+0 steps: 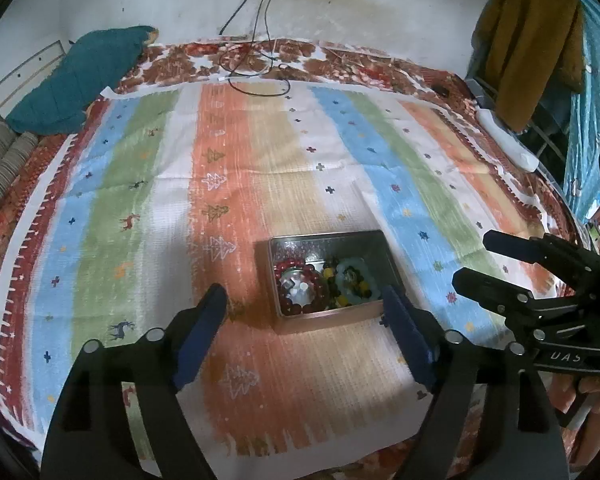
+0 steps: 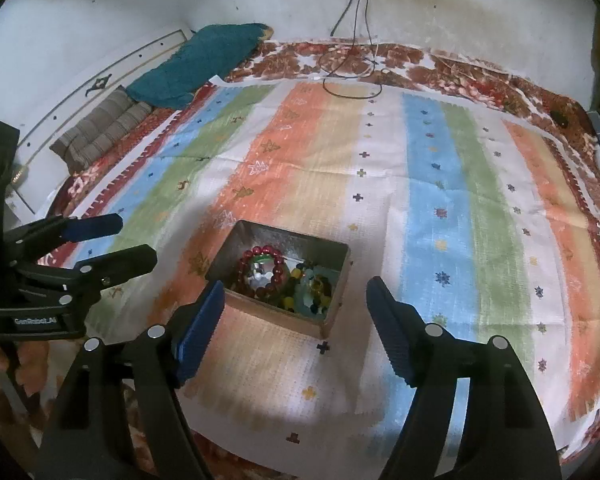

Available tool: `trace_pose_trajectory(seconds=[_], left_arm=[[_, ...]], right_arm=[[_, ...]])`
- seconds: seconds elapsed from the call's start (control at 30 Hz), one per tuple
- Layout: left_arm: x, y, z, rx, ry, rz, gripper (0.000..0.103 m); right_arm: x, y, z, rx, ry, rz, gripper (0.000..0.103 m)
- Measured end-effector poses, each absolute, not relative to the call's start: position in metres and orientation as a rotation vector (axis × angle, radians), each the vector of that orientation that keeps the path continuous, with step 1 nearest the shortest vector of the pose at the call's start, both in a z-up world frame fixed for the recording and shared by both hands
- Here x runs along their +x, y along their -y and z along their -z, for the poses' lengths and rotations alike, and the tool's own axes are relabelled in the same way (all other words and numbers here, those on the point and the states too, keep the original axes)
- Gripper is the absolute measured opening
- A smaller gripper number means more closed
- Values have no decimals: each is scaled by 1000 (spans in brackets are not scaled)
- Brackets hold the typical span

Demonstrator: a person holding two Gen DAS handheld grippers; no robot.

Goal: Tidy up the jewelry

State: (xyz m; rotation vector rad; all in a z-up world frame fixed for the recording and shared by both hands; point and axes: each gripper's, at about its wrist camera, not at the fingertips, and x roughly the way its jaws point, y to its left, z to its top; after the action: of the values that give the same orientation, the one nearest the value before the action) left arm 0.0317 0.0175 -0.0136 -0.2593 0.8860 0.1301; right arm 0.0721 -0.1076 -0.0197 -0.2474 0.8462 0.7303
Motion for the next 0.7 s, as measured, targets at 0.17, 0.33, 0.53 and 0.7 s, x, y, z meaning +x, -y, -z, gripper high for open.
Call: trace_pose_trajectory(seconds=[0.17,0.33,0.53,0.7], left_arm=[[22,-14,11,-235,-860,-143,90],[13,-12,8,-221,-835,-154,91],[3,-10,3,-211,-797,-155,97],[-4,-10,-1,-213,-777,-150,97]], right_arm=[[64,113,18,-244,-822,-732,80],[56,118,14,-235,-795,-734,86],[46,120,12,-256,-771,-740,90],[38,130,6,-233,-731,-748,93]])
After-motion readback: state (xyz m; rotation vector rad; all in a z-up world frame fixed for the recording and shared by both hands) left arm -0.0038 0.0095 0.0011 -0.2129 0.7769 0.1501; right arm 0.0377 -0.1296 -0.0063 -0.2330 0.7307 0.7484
